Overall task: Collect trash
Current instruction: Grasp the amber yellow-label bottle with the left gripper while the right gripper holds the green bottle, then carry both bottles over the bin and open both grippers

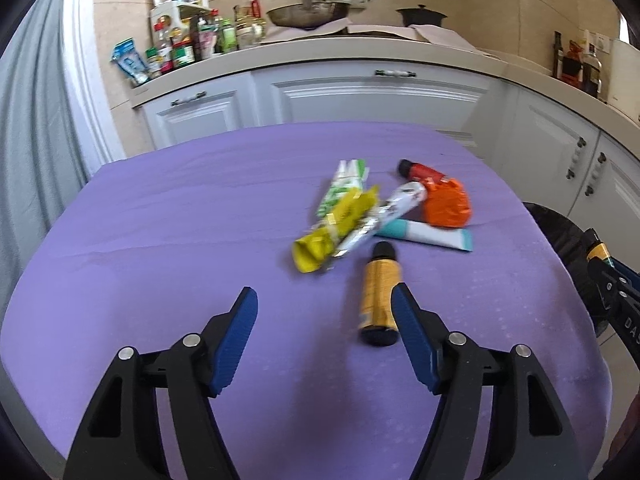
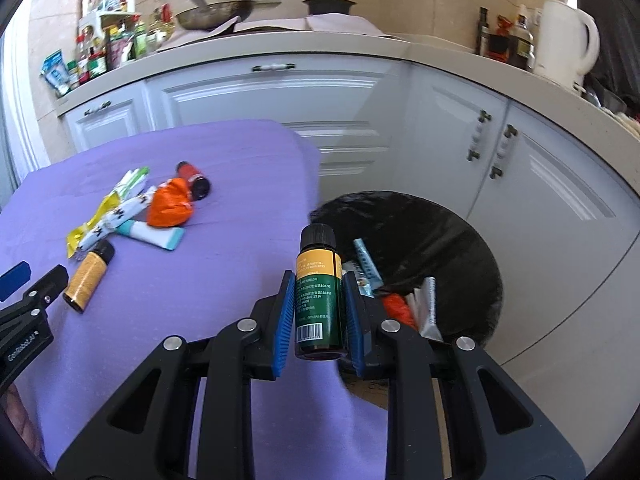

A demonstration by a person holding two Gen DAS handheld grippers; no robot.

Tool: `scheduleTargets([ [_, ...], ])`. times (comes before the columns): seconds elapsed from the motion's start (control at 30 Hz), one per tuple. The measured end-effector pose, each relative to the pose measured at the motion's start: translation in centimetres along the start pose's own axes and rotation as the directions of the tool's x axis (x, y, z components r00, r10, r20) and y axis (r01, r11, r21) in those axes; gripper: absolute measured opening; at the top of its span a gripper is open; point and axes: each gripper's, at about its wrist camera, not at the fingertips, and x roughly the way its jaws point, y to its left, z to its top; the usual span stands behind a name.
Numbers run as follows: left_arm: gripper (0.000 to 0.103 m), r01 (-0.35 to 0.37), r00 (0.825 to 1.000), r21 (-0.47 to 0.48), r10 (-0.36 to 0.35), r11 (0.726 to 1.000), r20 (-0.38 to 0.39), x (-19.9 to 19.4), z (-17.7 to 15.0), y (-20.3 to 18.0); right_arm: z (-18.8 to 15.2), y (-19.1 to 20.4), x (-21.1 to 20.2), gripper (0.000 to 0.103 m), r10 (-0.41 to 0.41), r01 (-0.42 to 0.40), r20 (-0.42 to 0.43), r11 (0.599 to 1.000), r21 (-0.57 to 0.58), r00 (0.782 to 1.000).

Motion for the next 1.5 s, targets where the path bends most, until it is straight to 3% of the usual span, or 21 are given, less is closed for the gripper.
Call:
scheduleTargets([
  [0.17, 0.067, -0.002, 0.998, 0.043, 0.004, 0.999, -0.057, 1.8, 0.2, -1.7, -0.2, -1.6, 0.2, 0.023, 0.003, -0.002, -0.002, 1.000, 0.027, 1.000],
  [0.23, 0.061, 0.007, 0.996, 0.046, -0.003, 0.999, -0.085, 2.3, 0.1, -1.9, -0.2, -2.1, 0.3, 0.023, 0.005, -0.005, -0.004, 0.999, 0.036, 1.000],
  [0.33, 0.048, 0.032, 0.991, 0.055, -0.024, 0.998, -0.128, 3.1, -0.1, -2.2, -0.3, -2.6, 0.5, 0.024, 0.010, -0.009, -0.007, 0.999, 0.044, 1.000],
  [0.4, 0.032, 0.047, 0.991, 0.045, -0.041, 0.998, -0.127, 3.0, -0.1, -2.1, -0.4, -2.7, 0.6, 0.024, 0.012, -0.011, -0.009, 0.999, 0.046, 1.000],
  [0.47, 0.024, 0.060, 0.991, 0.053, -0.053, 0.997, -0.126, 2.9, -0.3, -2.4, -0.5, -2.8, 0.7, 0.023, 0.013, -0.012, -0.010, 0.999, 0.047, 1.000],
  [0.77, 0.024, 0.051, 0.995, 0.063, -0.046, 0.997, -0.085, 1.8, -0.6, -3.0, -0.5, -3.0, 0.2, 0.023, 0.007, -0.007, 0.003, 0.999, 0.049, 1.000],
  [0.97, 0.024, 0.017, 0.999, 0.109, -0.022, 0.994, 0.044, -0.6, -0.5, -4.1, -0.3, -3.3, -0.4, 0.023, -0.002, 0.001, 0.024, 0.998, 0.055, 1.000],
  [1.2, 0.024, 0.055, 0.982, 0.128, -0.077, 0.990, 0.174, -3.0, 1.2, -6.0, 0.6, -4.3, -1.4, 0.023, -0.033, 0.028, 0.073, 0.998, 0.064, 0.997],
  [1.5, 0.024, 0.142, 0.958, 0.165, -0.178, 0.976, 0.226, -3.4, 3.5, -9.6, 2.2, -6.9, -2.2, 0.024, -0.101, 0.089, 0.135, 0.992, 0.089, 0.986],
])
